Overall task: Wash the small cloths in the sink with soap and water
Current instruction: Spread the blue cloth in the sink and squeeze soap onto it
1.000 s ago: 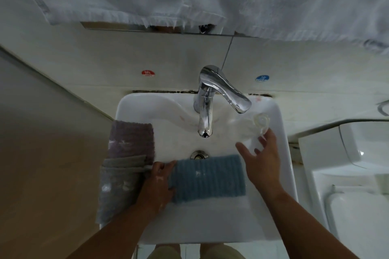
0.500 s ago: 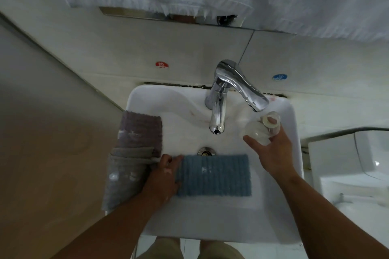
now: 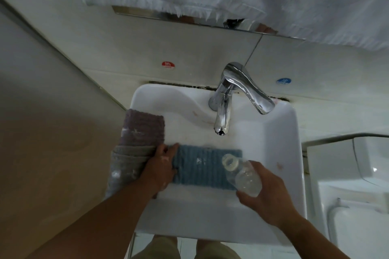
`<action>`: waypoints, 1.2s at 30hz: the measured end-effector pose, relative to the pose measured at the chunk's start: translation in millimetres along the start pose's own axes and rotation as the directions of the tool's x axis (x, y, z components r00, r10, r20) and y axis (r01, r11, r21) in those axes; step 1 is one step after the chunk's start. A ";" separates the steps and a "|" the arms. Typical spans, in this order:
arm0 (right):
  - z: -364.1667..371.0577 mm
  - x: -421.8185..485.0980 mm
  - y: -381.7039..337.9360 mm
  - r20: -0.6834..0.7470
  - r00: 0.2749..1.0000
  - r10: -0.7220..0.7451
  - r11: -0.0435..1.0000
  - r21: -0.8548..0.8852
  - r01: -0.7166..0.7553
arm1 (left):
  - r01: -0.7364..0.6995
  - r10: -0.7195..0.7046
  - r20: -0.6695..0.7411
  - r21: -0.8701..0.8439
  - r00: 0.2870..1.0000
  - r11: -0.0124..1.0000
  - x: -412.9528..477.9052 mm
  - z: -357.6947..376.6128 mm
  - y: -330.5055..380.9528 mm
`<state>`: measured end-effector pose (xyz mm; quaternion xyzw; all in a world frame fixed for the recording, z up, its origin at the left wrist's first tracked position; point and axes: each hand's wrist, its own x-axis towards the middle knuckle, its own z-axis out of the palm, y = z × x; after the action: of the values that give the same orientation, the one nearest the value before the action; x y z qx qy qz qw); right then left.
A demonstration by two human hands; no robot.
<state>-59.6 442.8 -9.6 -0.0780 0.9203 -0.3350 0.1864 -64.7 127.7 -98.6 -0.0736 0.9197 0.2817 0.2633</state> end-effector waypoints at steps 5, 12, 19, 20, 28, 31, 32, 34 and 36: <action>11.7 1.0 2.1 0.178 0.977 0.119 0.980 -0.176 -0.088 | -0.053 0.052 -0.020 -0.077 0.998 0.996 -5.4 -3.3 -5.7; 21.3 6.4 -3.7 0.199 0.964 0.174 0.926 -0.365 -0.092 | -0.038 0.038 -0.009 -0.053 0.999 0.998 -7.1 -4.3 -2.7; 28.5 10.2 -2.9 0.193 0.956 0.223 0.890 -0.439 -0.120 | -0.034 0.034 0.006 -0.054 0.999 0.998 -7.3 -5.8 -1.5; 28.4 10.6 -2.8 0.190 0.955 0.228 0.888 -0.443 -0.124 | -0.033 0.033 0.004 -0.054 0.999 0.998 -7.2 -5.7 -1.6; 29.3 12.6 -5.2 0.177 0.955 0.238 0.865 -0.486 -0.125 | -0.026 0.026 0.004 -0.046 1.000 0.999 -7.0 -6.5 -1.2; 31.8 11.7 -2.5 0.181 0.952 0.246 0.864 -0.487 -0.131 | -0.027 0.027 0.004 -0.059 1.000 0.998 -6.8 -6.4 -1.5; 32.3 11.5 -2.0 0.178 0.953 0.247 0.861 -0.491 -0.131 | -0.029 0.030 0.004 -0.066 1.000 0.997 -6.7 -6.3 -1.8; 32.3 11.3 -2.1 0.176 0.953 0.247 0.858 -0.496 -0.131 | -0.032 0.033 0.011 -0.070 0.999 0.997 -6.4 -6.0 -2.4; 31.9 11.6 -3.5 0.175 0.953 0.246 0.853 -0.506 -0.127 | -0.034 0.035 0.012 -0.064 0.999 0.997 -6.0 -5.5 -3.3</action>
<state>-57.5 418.2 -33.2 -0.0713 0.9496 -0.0603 0.2993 -61.1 121.9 -93.2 -0.0640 0.9096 0.3159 0.2620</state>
